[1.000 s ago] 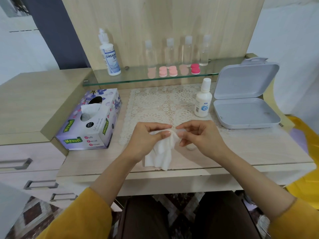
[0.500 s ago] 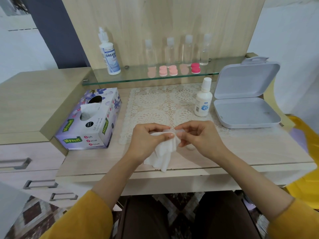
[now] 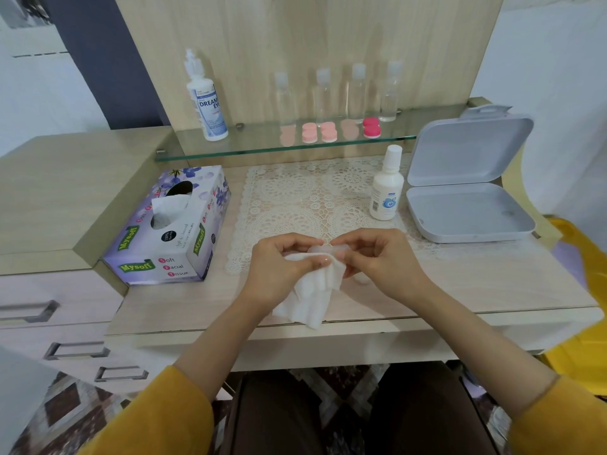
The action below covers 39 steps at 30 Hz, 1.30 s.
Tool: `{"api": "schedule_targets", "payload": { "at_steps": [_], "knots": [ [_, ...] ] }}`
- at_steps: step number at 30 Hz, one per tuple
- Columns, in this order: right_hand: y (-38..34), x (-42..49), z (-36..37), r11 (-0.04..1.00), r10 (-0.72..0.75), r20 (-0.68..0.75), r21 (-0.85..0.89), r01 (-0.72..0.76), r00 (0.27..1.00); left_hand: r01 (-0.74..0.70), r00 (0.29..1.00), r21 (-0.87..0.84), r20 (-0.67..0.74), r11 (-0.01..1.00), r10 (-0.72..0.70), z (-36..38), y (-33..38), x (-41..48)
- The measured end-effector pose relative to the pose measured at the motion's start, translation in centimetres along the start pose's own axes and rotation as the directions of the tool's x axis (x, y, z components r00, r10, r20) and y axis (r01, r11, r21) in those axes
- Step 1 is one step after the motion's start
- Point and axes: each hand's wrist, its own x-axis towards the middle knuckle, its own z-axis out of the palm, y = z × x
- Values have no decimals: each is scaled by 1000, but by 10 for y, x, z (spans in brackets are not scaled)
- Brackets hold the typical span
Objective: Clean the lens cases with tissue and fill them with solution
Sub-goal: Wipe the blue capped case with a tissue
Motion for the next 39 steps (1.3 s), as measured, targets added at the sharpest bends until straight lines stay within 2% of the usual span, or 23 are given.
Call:
{"api": "schedule_targets", "payload": {
  "at_steps": [4,9,14,21,24,28,33,37,39],
  "knots": [
    [1,-1,5,994,89,-50,74,-85,995,-47,999,-49,-6,998,47,0,3,-1],
    [7,-4,13,985,171,-47,1,-171,984,-36,999,-159,-25,987,32,4,6,-1],
    [6,-6,11,988,151,-95,27,-149,984,-10,999,-255,-38,967,0,2,8,1],
    [4,0,-15,992,69,-341,-79,-102,937,-12,993,-229,-113,973,-14,-12,5,7],
    [-2,1,-15,996,13,-284,-83,-38,959,40,994,-187,-93,982,-58,-8,3,5],
    [-5,-1,-7,997,58,-138,62,-49,989,77,993,-138,-77,987,-89,1,1,0],
    [0,2,-5,996,72,-142,54,-64,987,85,996,-163,-25,983,-90,3,5,-3],
    [0,3,-3,995,74,-74,68,-69,995,87,996,-177,-6,980,-89,4,8,-5],
    [0,4,-2,996,82,-83,45,-79,993,94,995,-180,0,979,-95,4,9,-5]
  ]
}}
